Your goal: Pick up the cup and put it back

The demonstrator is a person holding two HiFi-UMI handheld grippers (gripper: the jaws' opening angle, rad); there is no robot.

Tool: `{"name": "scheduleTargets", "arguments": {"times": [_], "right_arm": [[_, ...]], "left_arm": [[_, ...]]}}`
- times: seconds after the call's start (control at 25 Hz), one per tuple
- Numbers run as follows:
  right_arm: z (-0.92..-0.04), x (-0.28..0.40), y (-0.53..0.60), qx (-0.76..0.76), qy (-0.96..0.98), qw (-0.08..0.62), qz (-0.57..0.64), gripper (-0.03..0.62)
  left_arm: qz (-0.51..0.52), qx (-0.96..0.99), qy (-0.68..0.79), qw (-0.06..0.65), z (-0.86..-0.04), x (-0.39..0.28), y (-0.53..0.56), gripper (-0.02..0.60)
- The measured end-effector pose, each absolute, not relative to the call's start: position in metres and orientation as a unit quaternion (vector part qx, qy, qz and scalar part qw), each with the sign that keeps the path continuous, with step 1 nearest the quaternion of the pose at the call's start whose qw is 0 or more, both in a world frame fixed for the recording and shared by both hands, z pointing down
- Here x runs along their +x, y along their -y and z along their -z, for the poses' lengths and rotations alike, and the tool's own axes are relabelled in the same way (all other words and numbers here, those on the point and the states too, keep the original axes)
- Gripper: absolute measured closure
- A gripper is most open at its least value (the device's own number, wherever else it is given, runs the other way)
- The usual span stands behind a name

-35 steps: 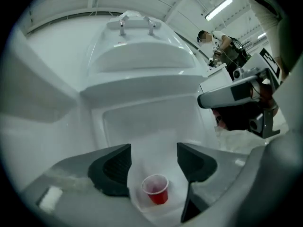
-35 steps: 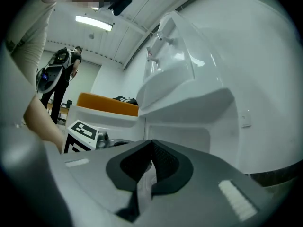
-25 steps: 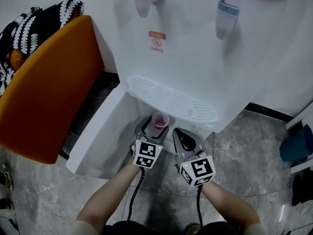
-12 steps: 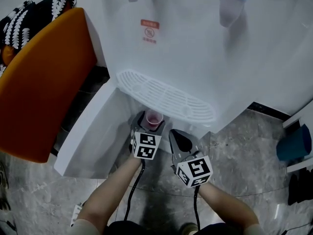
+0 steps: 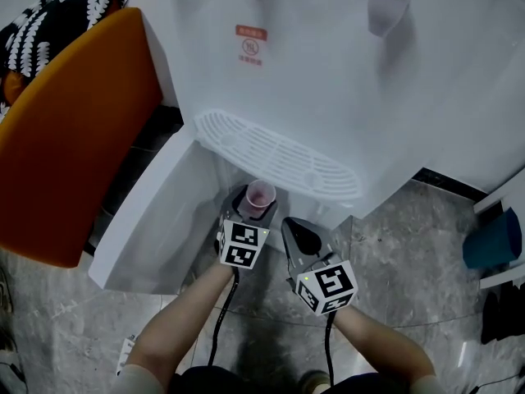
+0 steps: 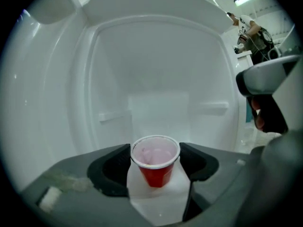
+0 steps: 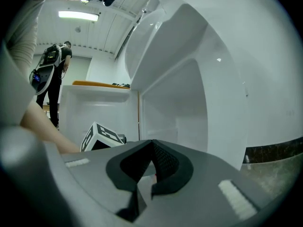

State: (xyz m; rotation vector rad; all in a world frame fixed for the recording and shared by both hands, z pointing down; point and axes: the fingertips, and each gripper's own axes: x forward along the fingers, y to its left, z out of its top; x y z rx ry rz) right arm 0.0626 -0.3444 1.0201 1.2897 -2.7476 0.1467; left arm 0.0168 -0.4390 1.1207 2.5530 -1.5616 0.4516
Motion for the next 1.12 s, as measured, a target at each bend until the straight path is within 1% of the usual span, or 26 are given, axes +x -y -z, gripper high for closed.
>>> {"name": "scheduleTargets", "arguments": {"times": [0.2,0.36,0.52,0.76,0.92,1.12], "right_arm": [[-1.006,0.058,0.332,0.425,0.902,0.049,-0.053,0.591],[-0.982,0.047,0.317,0.411,0.909,0.051,-0.044,0.591],[-0.948,0.036,0.295,0.399,0.914,0.057,-0.041,0.591],[-0.874,0.019,0.261,0.386,0.919,0.068,-0.048,0.591],[-0.814,0.017,0.248,0.393,0.915,0.062,-0.065,0.591],[-0.728,0.024,0.229,0.395,0.911,0.071,-0.098,0.591]], "left_arm": [[-0.150,0.853,0.498,0.042,-1.099,0.014,0.410,0.247],[-0.144,0.861,0.488,0.016,-1.056,-0.001,0.386,0.247],[-0.145,0.853,0.501,0.014,-1.022,-0.019,0.354,0.247],[-0.153,0.851,0.502,0.027,-0.948,-0.037,0.295,0.247],[-0.156,0.854,0.496,-0.003,-0.873,-0.050,0.267,0.247],[-0.171,0.855,0.489,-0.002,-0.790,-0.065,0.236,0.249]]}}
